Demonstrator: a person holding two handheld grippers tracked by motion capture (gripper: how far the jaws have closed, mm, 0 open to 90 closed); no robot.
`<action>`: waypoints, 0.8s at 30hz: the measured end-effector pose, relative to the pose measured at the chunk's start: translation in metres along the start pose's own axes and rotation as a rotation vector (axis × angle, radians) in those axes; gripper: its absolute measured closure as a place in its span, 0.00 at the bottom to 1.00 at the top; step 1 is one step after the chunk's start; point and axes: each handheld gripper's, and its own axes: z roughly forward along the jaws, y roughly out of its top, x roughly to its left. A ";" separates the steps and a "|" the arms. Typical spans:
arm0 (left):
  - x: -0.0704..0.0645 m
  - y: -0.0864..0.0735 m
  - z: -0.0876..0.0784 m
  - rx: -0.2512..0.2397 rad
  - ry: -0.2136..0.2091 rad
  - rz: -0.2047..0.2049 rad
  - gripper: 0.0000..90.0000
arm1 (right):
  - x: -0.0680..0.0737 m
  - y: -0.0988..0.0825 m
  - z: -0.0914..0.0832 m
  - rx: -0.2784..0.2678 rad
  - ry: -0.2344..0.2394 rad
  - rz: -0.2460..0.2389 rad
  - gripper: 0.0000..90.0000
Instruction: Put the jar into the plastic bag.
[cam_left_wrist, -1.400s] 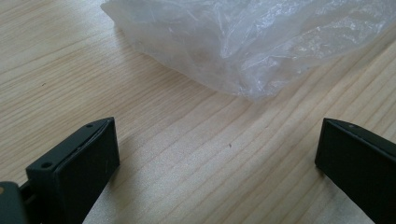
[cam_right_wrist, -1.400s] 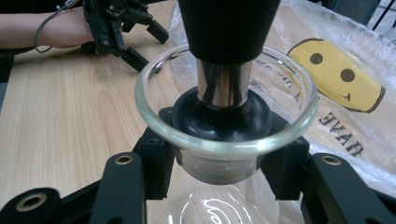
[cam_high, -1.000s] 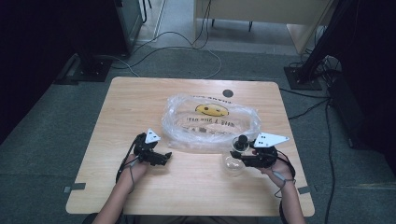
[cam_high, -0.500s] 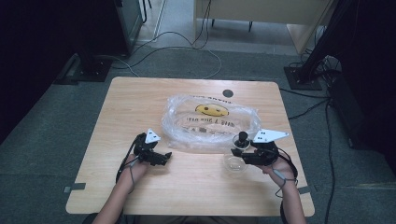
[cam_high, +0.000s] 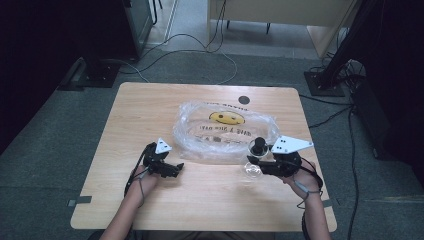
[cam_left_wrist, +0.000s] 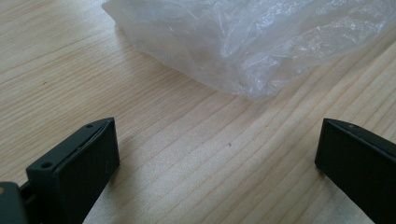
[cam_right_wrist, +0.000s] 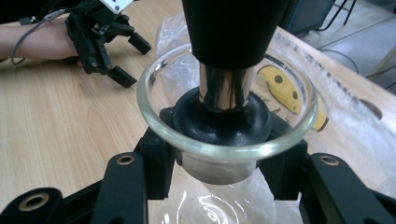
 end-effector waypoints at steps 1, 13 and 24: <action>0.000 0.000 0.000 0.000 0.000 -0.001 0.00 | 0.001 0.002 0.000 -0.005 -0.005 -0.009 0.57; -0.004 -0.004 -0.004 -0.001 0.010 -0.013 0.00 | 0.008 0.023 0.001 -0.219 -0.186 -0.171 0.56; -0.006 -0.005 -0.005 0.000 0.014 -0.013 0.00 | -0.027 -0.008 0.059 -0.294 -0.473 -0.127 0.57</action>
